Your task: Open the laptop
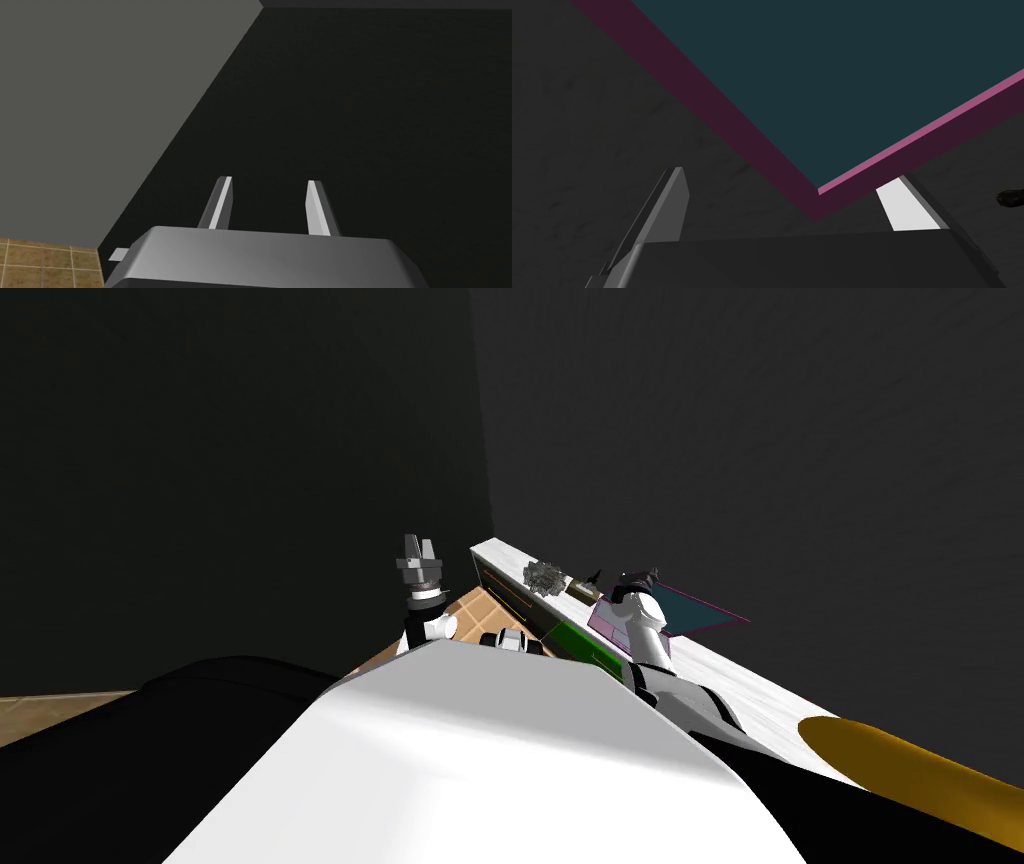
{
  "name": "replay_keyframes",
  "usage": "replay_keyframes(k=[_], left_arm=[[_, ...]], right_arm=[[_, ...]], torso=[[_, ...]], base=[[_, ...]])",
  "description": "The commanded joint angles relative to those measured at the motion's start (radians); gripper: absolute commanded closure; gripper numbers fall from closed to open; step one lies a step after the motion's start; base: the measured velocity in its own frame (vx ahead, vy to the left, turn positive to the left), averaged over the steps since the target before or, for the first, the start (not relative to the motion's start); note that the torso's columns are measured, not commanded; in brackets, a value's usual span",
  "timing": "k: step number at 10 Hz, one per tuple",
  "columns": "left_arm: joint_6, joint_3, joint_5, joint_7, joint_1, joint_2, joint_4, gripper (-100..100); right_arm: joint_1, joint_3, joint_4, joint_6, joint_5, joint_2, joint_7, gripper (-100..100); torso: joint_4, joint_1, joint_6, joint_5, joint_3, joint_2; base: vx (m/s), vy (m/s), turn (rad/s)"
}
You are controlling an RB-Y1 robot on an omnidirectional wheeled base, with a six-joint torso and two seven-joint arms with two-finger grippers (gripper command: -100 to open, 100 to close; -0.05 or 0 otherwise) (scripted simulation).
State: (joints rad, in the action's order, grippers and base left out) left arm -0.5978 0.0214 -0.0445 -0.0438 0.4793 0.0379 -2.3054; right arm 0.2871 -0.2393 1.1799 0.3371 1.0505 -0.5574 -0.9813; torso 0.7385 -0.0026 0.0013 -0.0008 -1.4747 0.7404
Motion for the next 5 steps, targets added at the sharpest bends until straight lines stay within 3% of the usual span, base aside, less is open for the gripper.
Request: replay_keyframes(k=[1,2,5], left_arm=[[0.000,0.000,0.000,0.000,0.000,0.000,0.000,0],[0.000,0.000,0.000,0.000,0.001,0.000,0.000,0],[0.000,0.000,0.000,0.000,0.000,0.000,0.000,0]], right_arm=[[0.021,-0.050,-0.044,0.008,0.064,0.012,0.021,-100],[0.021,-0.096,-0.066,0.033,0.090,0.014,0.019,-100],[0.020,-0.170,-0.088,0.058,0.115,0.016,0.016,-100]], torso=[[0.000,0.003,-0.001,0.001,-0.001,-0.002],[-0.002,0.004,0.001,0.001,-0.004,-0.007],[0.000,0.003,-0.001,0.001,0.001,0.001]], base=[[-0.060,-0.036,0.110],[-0.092,-0.053,0.322],[-0.148,-0.045,0.403]])
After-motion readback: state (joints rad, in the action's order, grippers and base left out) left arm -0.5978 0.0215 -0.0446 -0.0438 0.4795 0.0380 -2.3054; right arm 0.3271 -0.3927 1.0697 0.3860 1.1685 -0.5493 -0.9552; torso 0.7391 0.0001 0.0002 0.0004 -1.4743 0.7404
